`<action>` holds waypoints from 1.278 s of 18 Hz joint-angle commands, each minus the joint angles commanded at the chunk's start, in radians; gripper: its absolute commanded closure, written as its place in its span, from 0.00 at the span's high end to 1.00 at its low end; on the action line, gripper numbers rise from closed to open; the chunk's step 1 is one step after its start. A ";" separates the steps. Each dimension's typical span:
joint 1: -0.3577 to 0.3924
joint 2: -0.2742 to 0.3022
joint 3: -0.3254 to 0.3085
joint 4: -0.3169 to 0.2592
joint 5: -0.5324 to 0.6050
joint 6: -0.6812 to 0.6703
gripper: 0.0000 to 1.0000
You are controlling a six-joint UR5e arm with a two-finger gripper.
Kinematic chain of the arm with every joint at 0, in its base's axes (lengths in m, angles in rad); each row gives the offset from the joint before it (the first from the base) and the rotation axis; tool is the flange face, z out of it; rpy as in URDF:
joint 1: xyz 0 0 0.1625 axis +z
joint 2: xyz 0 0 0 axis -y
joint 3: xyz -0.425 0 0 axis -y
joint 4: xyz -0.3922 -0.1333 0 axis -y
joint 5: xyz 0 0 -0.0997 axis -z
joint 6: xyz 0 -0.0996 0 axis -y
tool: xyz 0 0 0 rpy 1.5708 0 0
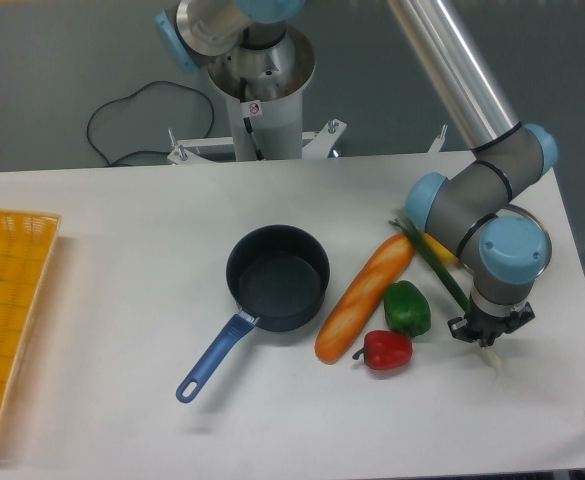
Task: Pick up the green onion
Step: 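Lift the green onion up off the table with the gripper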
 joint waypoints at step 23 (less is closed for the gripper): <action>-0.133 0.256 -0.078 -0.014 -0.164 -0.081 0.08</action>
